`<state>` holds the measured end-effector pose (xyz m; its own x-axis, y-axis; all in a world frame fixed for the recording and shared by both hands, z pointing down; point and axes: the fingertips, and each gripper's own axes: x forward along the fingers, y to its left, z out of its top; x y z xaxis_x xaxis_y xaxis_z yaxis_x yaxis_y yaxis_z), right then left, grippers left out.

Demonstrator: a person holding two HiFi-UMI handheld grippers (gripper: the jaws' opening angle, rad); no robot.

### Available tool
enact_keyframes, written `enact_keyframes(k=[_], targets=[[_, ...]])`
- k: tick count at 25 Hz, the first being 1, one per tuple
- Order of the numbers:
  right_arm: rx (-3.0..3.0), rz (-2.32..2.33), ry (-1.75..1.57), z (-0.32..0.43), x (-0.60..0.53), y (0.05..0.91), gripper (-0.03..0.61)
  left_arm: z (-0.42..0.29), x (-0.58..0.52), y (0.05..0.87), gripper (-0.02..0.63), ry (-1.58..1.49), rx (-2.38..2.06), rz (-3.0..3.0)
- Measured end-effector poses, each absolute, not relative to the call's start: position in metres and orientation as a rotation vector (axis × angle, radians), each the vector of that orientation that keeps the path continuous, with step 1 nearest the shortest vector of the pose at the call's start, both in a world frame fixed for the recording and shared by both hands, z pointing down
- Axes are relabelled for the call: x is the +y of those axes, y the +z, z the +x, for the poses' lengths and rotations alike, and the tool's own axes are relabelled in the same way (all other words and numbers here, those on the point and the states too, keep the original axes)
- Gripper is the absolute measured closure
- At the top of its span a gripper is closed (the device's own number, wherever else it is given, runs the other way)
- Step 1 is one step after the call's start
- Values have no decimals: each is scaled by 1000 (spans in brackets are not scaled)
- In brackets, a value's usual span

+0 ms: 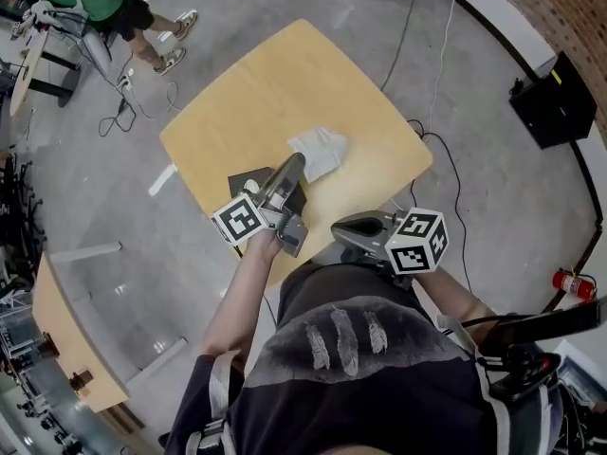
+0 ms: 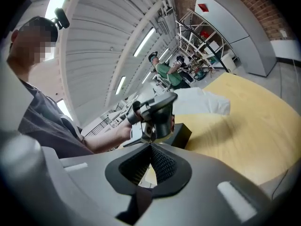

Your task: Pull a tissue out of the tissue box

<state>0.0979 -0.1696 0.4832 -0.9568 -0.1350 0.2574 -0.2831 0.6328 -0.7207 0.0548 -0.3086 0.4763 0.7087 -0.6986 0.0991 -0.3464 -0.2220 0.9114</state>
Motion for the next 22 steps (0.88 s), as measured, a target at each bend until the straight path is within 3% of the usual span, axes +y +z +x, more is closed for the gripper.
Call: enact_keyframes(k=[13, 22], targets=[[-2630, 241, 1271, 111, -172, 496, 580, 41, -237, 616, 609, 80, -1166, 1735], [-2616, 202, 1265, 110, -171, 498, 580, -15, -215, 650, 609, 130, -1443, 1518]])
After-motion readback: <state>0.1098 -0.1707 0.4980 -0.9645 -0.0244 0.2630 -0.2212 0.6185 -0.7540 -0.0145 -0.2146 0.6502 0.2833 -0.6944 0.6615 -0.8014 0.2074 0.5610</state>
